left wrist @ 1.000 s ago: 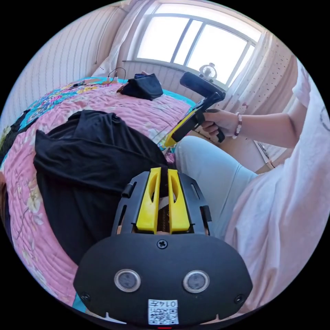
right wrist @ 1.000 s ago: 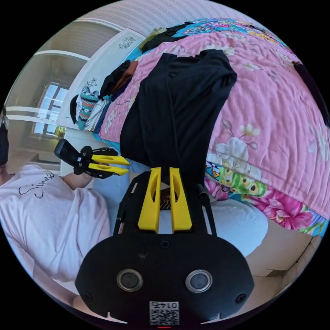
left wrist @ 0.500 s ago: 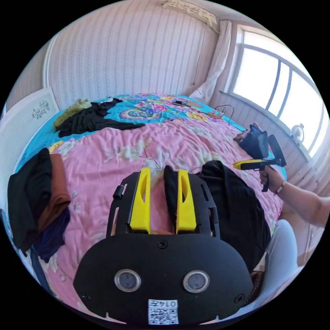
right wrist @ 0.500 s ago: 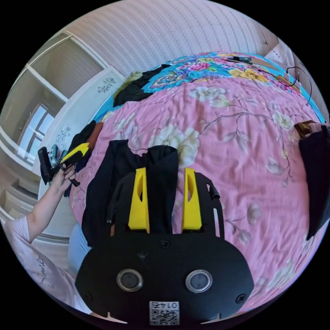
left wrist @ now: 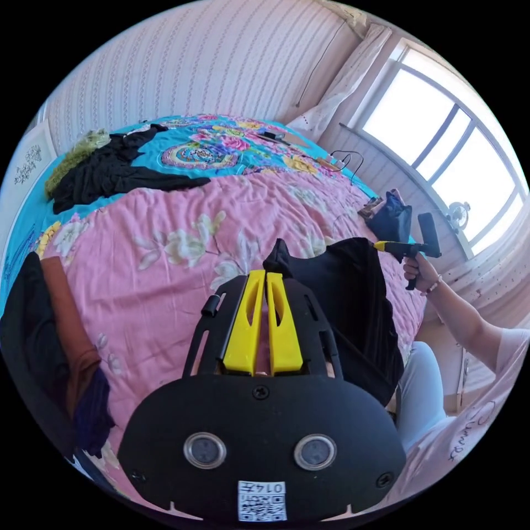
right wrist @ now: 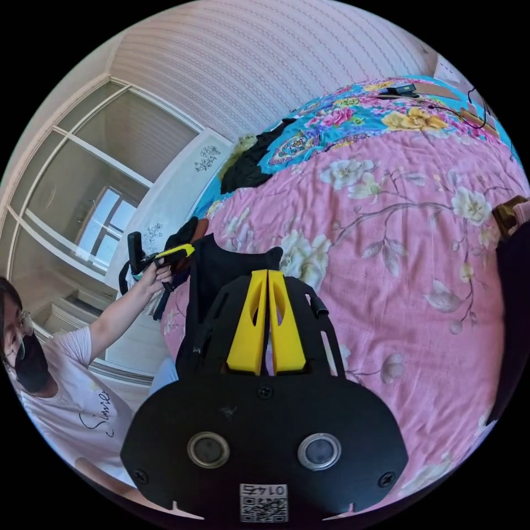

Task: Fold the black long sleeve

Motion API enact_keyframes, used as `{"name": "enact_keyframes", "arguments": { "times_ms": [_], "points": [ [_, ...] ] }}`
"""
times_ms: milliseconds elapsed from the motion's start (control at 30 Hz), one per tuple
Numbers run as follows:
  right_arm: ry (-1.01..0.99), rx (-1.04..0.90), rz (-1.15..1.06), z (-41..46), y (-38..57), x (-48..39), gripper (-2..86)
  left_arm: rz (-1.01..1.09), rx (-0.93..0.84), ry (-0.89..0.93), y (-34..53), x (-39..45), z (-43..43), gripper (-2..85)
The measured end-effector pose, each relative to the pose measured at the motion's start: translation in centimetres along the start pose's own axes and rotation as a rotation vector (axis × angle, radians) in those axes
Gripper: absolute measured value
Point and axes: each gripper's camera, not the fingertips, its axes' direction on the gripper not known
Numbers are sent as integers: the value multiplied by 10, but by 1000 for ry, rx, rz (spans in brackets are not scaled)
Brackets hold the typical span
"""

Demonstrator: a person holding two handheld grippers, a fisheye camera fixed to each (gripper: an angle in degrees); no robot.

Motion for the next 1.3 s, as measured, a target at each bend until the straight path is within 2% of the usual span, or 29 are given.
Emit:
{"name": "enact_keyframes", "arguments": {
  "times_ms": [133, 200, 267, 333, 433, 533, 667, 767, 833, 900, 1000, 1133, 1300],
  "points": [
    [-46, 95, -43, -48, -24, -32, -4, -42, 105, 37, -20, -3, -33, -9],
    [-94, 202, -74, -88, -43, -57, -4, -89, 245, 97, -33, -9, -65, -9],
    [-98, 237, -117, -106, -60, -74, -4, -78, 302, 62, -42, -10, -80, -9],
    [-59, 232, -152, -107, -73, -87, -4, -76, 287, 5, -50, -12, -83, -9],
    [31, 145, -168, -79, -72, -96, -4, -95, 224, 37, -46, -16, -72, -9],
    [25, 85, -184, -51, -37, -97, -3, -55, 163, 28, -22, -14, -59, -10],
    [-73, 61, -195, -40, 57, -92, -3, 39, 103, 99, 38, -1, -51, -10],
    [-118, -46, -172, -17, 139, -94, -4, 59, 23, 154, 94, 14, -39, -10],
    [-103, -129, -140, 7, 185, -98, -4, 53, -46, 165, 128, 24, -27, -10],
    [10, -277, -90, 43, 233, -102, -3, 19, -147, 119, 169, 34, -6, -10],
    [42, -358, -41, 63, 267, -112, -3, -92, -222, 79, 204, 38, 4, -10],
    [89, -380, -40, 62, 278, -136, -4, -103, -204, 48, 218, 49, -8, -10],
    [206, -319, -190, 91, 230, -202, -4, 92, -133, -74, 196, 99, -5, -10]
  ]
}}
